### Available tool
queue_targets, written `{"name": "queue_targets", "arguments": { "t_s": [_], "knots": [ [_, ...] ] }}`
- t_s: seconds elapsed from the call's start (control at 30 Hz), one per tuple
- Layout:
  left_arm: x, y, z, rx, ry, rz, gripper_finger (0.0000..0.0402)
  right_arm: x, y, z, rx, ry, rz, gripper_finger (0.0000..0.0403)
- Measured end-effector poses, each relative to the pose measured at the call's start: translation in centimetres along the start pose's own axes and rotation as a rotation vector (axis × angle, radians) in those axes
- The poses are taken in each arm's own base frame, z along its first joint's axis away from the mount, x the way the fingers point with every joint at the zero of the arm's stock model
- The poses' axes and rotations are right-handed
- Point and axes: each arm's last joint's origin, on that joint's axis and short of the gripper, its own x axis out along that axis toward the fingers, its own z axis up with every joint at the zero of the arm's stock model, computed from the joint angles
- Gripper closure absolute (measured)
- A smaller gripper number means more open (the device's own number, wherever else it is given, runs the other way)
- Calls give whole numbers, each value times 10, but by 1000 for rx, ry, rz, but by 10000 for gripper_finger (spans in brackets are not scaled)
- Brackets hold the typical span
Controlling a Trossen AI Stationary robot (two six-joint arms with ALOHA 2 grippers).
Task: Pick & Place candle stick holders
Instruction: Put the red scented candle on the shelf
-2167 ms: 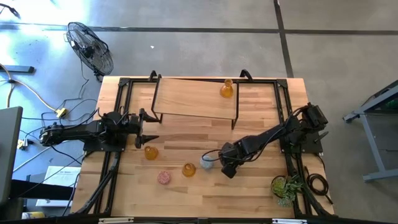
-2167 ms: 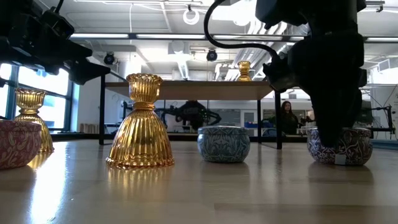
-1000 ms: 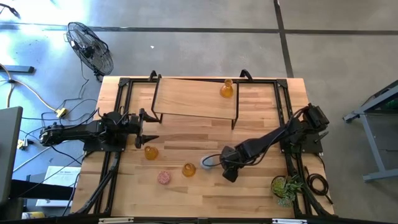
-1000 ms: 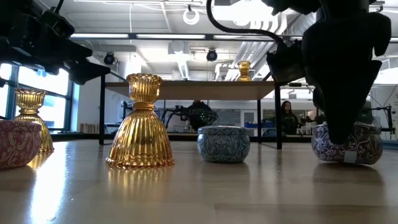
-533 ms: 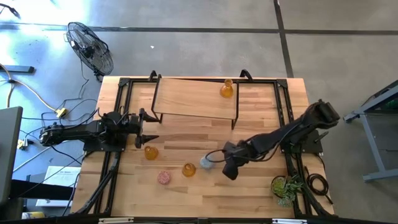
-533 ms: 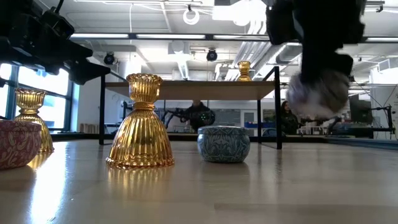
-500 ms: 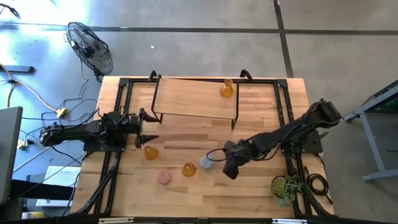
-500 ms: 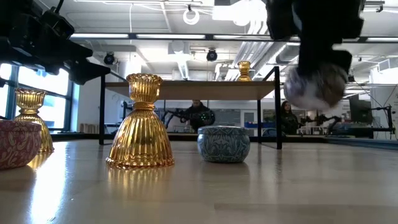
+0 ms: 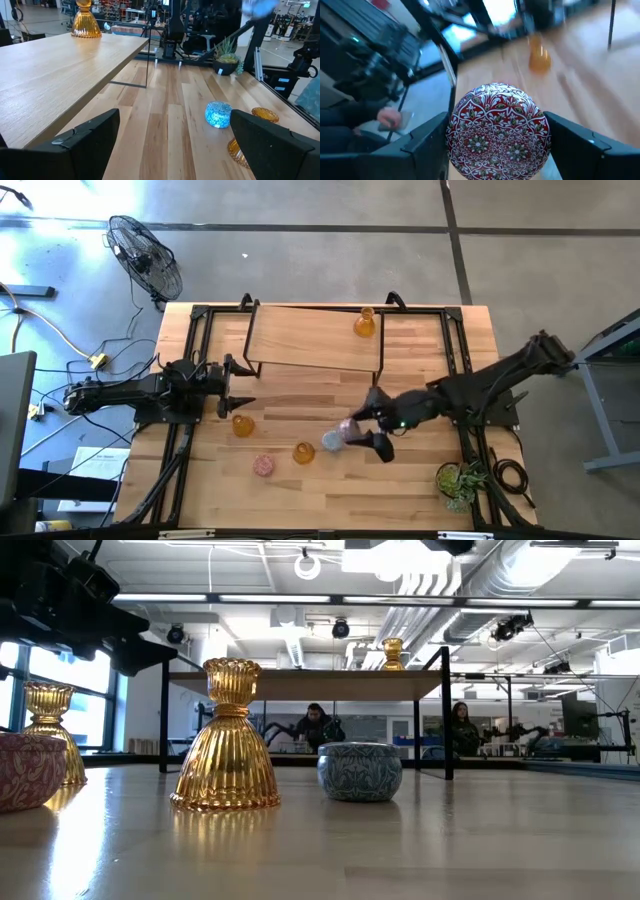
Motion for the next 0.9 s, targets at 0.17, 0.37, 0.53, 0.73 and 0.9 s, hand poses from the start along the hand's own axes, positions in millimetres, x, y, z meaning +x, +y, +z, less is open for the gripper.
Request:
{"name": "queue_targets", "arguments": {
  "t_s": [0.17, 0.37, 0.53, 0.73, 0.9],
  "knots": [
    [0, 0, 0, 0, 0, 0, 27, -11, -4, 33, -124, -46, -53, 114],
    [0, 0, 0, 0, 1, 0, 27, -24, -14, 70, -169, 13, -241, 114],
    [0, 0, 0, 0, 0, 0, 27, -32, -26, 95, -150, 90, -394, 114],
    [0, 0, 0, 0, 1, 0, 27, -24, -46, 119, -120, 152, -525, 114],
    [0, 0, 0, 0, 0, 0, 27, -13, -74, 132, -55, 257, -596, 114]
  ]
}}
